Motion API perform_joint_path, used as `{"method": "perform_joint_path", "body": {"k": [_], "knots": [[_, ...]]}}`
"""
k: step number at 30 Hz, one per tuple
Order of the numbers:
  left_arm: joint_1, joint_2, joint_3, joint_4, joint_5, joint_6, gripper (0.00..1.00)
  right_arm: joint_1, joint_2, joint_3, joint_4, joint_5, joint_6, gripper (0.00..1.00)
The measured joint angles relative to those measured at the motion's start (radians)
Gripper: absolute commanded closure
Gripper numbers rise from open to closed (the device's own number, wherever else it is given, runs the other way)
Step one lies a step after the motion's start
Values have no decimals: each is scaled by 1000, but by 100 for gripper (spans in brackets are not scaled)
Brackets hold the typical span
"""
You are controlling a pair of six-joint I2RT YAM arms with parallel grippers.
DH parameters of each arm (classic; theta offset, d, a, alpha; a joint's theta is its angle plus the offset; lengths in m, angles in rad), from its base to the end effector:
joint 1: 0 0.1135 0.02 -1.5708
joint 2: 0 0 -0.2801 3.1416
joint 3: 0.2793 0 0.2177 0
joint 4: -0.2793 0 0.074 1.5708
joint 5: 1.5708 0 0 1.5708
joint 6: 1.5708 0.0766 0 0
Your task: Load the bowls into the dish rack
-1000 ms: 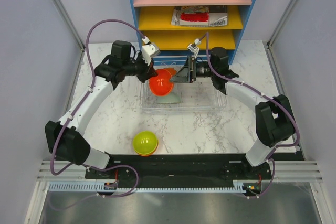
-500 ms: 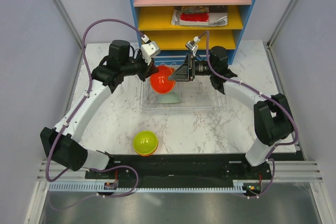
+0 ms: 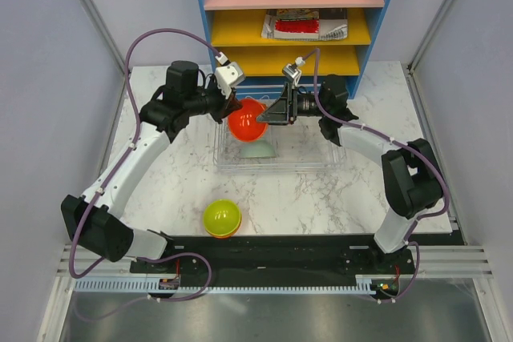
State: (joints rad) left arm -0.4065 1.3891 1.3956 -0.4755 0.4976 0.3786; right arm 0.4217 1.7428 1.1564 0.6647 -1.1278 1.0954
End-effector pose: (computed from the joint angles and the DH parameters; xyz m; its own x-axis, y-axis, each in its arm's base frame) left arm 0.2651 -0.1539 0.3865 -0.1128 0.4022 -0.9086 0.8397 0.5275 0.1292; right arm 0.3202 0.2195 0.3320 -0.8540 0.0346 -0.5191 -0.5199 -0.0182 0.8540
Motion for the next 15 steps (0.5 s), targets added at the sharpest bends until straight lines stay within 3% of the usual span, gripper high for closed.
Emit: {"method": "perform_joint_path", "body": {"k": [2, 6, 7, 9, 10, 12, 13, 15], "knots": [[0, 0, 0, -1, -2, 1, 98, 0, 6, -5, 26, 0, 8, 98], [0, -1, -2, 0, -3, 1, 98, 0, 8, -10, 42, 0, 21, 100], [0, -1, -2, 1, -3, 1, 92, 0, 8, -10, 44, 0, 22, 100], [0, -1, -2, 2, -3, 1, 75, 0, 8, -10, 47, 2, 24, 100], [0, -1, -2, 2, -4, 2, 57, 0, 8, -10, 45, 2, 20, 100], [0, -1, -2, 8, -8, 8, 34, 0, 8, -10, 24, 2, 6, 100], [-1, -1, -2, 11, -10, 9, 16, 0, 8, -10, 3, 2, -16, 100], [-2, -2, -2, 16, -18, 18, 0, 2, 8, -8, -82, 11, -79, 100]]}}
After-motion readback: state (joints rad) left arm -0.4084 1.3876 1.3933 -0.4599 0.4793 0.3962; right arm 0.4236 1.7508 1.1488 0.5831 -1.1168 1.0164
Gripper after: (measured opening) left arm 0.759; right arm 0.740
